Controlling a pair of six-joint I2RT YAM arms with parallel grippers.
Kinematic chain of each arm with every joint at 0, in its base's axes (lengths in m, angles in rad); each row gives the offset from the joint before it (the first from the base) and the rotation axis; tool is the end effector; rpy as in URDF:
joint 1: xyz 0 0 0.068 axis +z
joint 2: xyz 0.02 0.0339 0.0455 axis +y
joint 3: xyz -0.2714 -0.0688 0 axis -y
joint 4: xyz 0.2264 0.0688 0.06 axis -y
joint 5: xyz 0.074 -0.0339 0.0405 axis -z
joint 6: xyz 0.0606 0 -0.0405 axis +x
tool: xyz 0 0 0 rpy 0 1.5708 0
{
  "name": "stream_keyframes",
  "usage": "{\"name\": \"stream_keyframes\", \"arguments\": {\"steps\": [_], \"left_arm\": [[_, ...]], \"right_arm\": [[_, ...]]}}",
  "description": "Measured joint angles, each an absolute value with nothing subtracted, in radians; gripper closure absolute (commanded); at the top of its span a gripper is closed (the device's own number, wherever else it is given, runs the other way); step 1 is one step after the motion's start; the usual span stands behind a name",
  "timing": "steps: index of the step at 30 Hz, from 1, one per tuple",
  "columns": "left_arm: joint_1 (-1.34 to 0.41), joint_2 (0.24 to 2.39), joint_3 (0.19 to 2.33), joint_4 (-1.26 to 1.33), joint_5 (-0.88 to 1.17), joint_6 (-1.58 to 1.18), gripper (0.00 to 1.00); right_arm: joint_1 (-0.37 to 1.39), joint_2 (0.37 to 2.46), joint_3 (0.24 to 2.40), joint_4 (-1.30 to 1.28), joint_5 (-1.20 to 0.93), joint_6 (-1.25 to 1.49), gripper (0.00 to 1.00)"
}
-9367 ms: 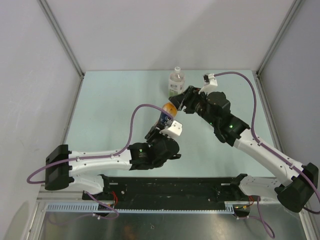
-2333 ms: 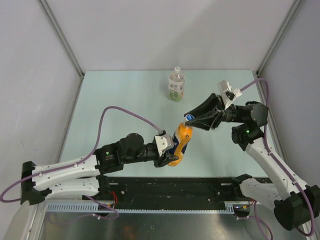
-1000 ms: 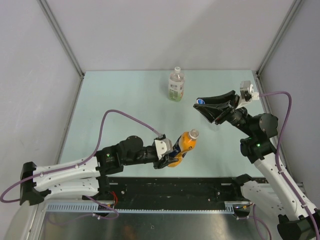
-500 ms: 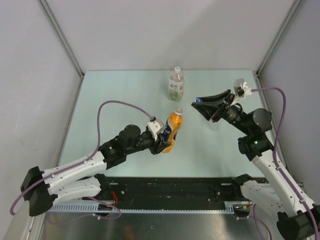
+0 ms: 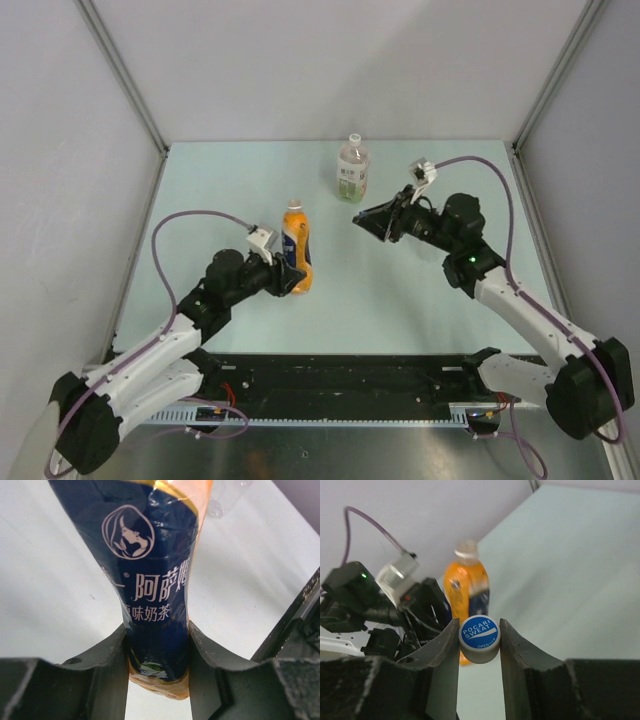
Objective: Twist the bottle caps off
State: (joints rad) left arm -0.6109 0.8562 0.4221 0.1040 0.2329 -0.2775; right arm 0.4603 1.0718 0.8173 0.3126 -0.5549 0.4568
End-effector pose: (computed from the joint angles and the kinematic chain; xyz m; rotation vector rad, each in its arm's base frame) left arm 0.1546 -0.1254 0.2346 0.4895 1.9164 -0.8133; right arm 0.2095 0.1395 0.3602 -0.4755 1.5654 1.1348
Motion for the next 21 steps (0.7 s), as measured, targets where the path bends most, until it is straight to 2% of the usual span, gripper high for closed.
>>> {"name": "stream_keyframes", "arguments": {"steps": [6,17,19,21], "left_arm": [[-0.495,0.77,0.393,0.111,0.317,-0.353,1.0],[-0.481,0.735,0.421,0.118,0.49,-0.404,1.0],[-0.481,0.737,0.432,0.118,0.513,-0.405,1.0],[-0.481,0.739,0.44,0.119,0.531,-0.41,1.0]], "right_arm": [[0.519,1.227,0.82,0.276,-0.511,0.446,1.0],[0.59,1.485,0.877,0.108,-0.359,0.39,0.99],[0.59,1.525,0.892,0.07,-0.331,0.381,0.94],[0.59,1.551,0.899,0.041,-0.312,0.375,0.83]]}}
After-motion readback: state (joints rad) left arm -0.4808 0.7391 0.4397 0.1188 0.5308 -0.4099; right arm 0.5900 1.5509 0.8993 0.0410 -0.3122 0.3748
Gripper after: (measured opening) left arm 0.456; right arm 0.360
